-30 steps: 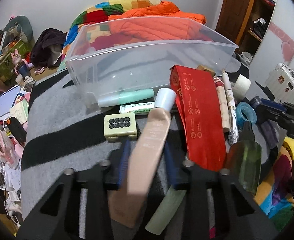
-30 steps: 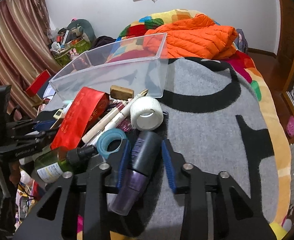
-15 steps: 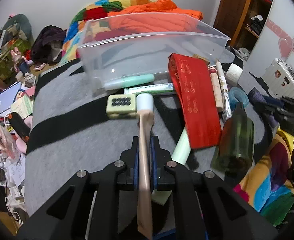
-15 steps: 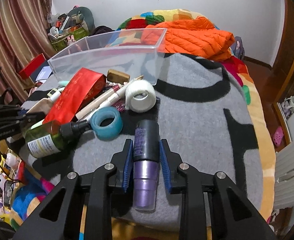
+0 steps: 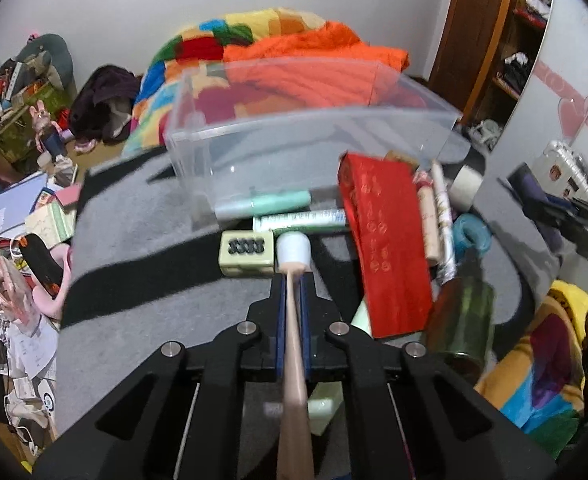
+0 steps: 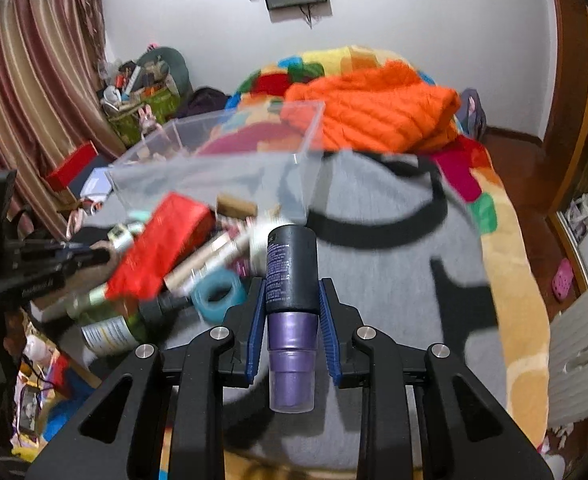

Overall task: Organize objects
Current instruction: 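Grasp the beige foundation tube with the left tool while the right tool grasps the purple roll-on bottle, then carry the tube and bottle into the clear plastic box and open both tools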

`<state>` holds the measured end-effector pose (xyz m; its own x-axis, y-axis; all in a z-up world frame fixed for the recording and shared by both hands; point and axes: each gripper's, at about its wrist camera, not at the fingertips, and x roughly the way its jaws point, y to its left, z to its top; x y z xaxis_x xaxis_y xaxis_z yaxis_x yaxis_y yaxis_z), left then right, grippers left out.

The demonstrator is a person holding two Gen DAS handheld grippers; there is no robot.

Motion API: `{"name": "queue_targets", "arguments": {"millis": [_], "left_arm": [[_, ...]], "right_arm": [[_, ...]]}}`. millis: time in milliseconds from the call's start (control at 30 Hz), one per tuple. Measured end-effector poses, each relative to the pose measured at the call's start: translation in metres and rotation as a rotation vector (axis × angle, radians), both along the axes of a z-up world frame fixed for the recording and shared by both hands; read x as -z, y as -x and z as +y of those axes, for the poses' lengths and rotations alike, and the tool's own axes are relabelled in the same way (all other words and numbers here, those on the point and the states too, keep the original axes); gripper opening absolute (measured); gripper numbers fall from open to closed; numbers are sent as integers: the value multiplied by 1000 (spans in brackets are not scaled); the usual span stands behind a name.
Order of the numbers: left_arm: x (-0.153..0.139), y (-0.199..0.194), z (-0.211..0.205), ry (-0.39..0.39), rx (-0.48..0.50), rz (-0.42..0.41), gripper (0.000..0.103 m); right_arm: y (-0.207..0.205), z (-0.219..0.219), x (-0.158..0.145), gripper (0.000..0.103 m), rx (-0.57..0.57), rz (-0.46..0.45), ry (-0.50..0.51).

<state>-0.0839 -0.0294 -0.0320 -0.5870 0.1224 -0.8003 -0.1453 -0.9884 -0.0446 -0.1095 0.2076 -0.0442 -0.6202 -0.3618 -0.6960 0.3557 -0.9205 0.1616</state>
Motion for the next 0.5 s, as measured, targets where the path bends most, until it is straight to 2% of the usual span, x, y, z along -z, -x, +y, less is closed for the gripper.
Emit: {"name": "queue_targets", "arguments": {"millis": [167,233,300,367,467,500], "left_arm": [[-25,-4,-10,-21,-15,79,3],[-28,-2,-12,-19,-10,80,3],[-24,0,-13,-34,16,44,3],[-14,2,-12,-36,29,0,8],[3,4,-9,-4,32,-52,22],[7,5,-9,-4,36,-67,31]], "right_arm": [[16,-13,-29,23,-40,72,32],[22,-19,-35,23,-51,87,34],[26,-24,-37,23,-61,90,36],[31,-30,-36,23,-78,83,35],[39,-38,-36,23,-102,69,38],[43,-40,-36,23,-110,64,40]]}}
